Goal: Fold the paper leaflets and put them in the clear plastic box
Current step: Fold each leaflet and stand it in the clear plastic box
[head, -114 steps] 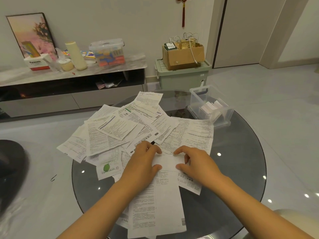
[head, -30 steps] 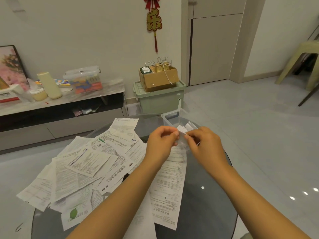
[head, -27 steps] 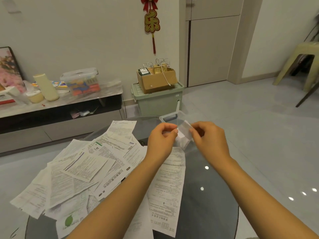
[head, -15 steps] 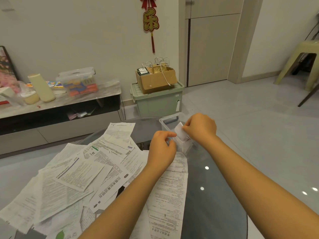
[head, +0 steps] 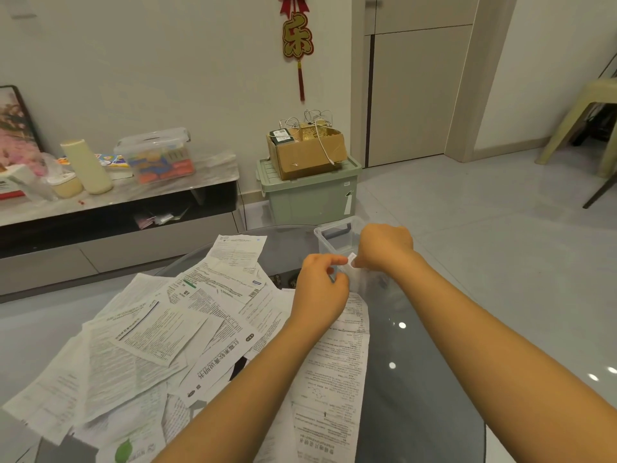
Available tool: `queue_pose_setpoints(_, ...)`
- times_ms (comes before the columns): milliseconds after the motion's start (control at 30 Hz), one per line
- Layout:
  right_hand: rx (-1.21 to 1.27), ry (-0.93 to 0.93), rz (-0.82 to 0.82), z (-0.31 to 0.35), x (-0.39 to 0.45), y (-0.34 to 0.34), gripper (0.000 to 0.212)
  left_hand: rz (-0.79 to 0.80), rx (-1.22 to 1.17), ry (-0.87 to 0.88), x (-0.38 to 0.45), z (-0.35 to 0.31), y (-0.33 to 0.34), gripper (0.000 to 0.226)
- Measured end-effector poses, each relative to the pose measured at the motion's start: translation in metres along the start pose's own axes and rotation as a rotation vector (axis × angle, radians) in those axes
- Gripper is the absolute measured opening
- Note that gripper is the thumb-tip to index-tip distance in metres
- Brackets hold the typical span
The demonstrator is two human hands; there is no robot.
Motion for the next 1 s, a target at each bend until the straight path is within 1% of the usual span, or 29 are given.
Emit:
queue_pose_setpoints(100, 0.091, 0.020, -0.051, -0.008, -0.009, -0.008, 0.016, 0.002, 0.019, -0.016, -0.007, -0.003, -0.003, 0.031)
queue_pose_setpoints(200, 0.203, 0.017, -0.059, -0.013, -0.022, -0.009, 0.022, -0.003, 0.020, -0.027, -0.017, -0.008, -0.011, 0.032)
queue_pose_setpoints(267, 0.312, -0.006, -0.077, -0.014, -0.036, -0.011, 0.020, -0.011, 0.038, -0.024, -0.027, -0.013, -0.019, 0.033)
queue_pose_setpoints(367, 0.502, -0.091, -0.083, -0.009, -0.072, -0.013, 0.016, -0.018, 0.065, -0.025, -0.053, -0.022, -0.033, 0.030)
queue_pose_setpoints(467, 0.604, -0.182, -0.069, 0.001, -0.102, -0.006, 0.014, 0.004, 0.098, -0.051, -0.079, -0.025, -0.044, 0.028)
queue_pose_setpoints(534, 0.620, -0.219, -0.047, 0.007, -0.117, 0.004, 0.016, 0.052, 0.154, -0.098, -0.097, -0.020, -0.050, 0.028)
queue_pose_setpoints(667, 0.596, -0.303, 0.047, 0.019, -0.148, 0.029, 0.018, 0.155, 0.327, -0.186, -0.142, 0.000, -0.064, 0.027)
queue_pose_setpoints(734, 0.600, -0.337, 0.085, 0.024, -0.157, 0.042, 0.018, 0.221, 0.531, -0.201, -0.157, 0.013, -0.073, 0.030)
queue_pose_setpoints(800, 0.598, -0.366, 0.112, 0.029, -0.162, 0.051, 0.018, 0.334, 0.757, -0.215, -0.167, 0.028, -0.079, 0.033)
queue_pose_setpoints(834, 0.595, -0.379, 0.119, 0.030, -0.164, 0.053, 0.018, 0.381, 0.807, -0.229, -0.171, 0.031, -0.079, 0.034)
queue_pose_setpoints(900, 0.598, -0.400, 0.157, 0.033, -0.166, 0.059, 0.019, 0.450, 0.810, -0.249, -0.177, 0.037, -0.077, 0.035)
queue_pose_setpoints(1000, 0.609, -0.417, 0.217, 0.033, -0.166, 0.068, 0.018, 0.544, 0.757, -0.202, -0.176, 0.041, -0.068, 0.043)
Point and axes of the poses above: each hand's wrist, its own x-axis towards the middle knuckle, its own y-axis out of the palm, z = x × y, the point moved 3 cm from there along x, towards the middle knuckle, and after that the axes turned 3 degrees about y, right-handed, at the moved point
